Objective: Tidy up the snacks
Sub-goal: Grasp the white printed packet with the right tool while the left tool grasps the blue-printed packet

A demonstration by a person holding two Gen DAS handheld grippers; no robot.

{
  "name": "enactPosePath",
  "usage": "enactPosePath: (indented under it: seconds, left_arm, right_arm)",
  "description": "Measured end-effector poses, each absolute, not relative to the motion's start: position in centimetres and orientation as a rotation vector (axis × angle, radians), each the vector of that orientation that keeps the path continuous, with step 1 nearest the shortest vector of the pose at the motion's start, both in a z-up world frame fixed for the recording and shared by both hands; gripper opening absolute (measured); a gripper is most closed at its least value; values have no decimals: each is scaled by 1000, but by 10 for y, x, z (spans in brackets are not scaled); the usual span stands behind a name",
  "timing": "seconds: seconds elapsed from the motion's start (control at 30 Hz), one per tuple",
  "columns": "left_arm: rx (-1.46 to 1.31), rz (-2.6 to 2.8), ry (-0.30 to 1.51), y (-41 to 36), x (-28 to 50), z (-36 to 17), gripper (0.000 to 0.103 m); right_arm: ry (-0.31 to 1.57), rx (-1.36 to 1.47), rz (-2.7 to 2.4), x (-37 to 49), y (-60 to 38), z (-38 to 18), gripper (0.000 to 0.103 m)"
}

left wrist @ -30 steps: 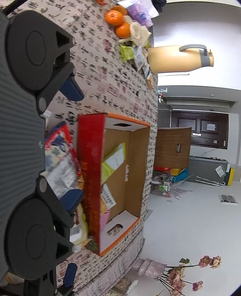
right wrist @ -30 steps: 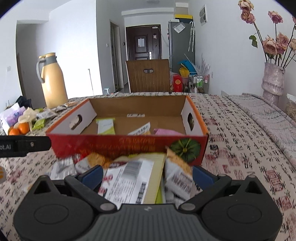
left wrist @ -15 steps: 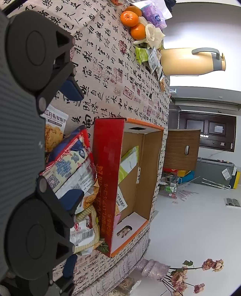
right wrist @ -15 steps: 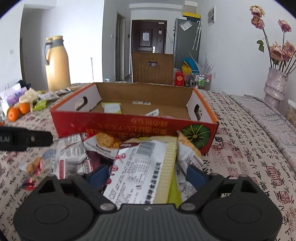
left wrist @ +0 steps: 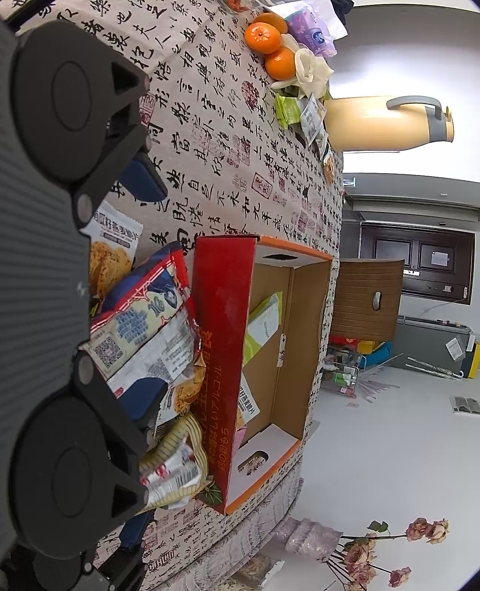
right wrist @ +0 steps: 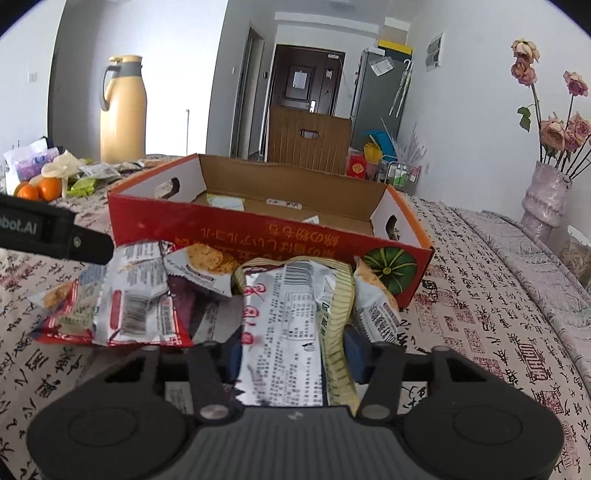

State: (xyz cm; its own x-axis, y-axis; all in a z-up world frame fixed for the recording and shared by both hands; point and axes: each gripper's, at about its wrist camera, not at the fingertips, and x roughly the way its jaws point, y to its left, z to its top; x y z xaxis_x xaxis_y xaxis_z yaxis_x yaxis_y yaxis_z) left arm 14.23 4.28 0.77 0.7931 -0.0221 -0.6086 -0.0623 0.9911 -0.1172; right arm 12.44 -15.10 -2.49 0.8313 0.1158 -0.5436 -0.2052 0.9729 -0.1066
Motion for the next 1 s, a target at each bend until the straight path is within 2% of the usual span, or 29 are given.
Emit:
enactPosePath:
  seconds: [0.1,0.2,0.7,1.0]
  left_arm:
    - [-134,23,656,42,142,8,103]
    - [-133,24,661,40,142,9,103]
    - [-92,65,712,6,161,12,103]
    - [4,147,808,-19,186,0,103]
  right_arm:
    - [555,-139,174,122,-157,-22,37]
    - [546,-114,184,119,-163,-18,35]
    - [444,8,154,106,-205,2,34]
    - [443,67,117,109,-232,-2,35]
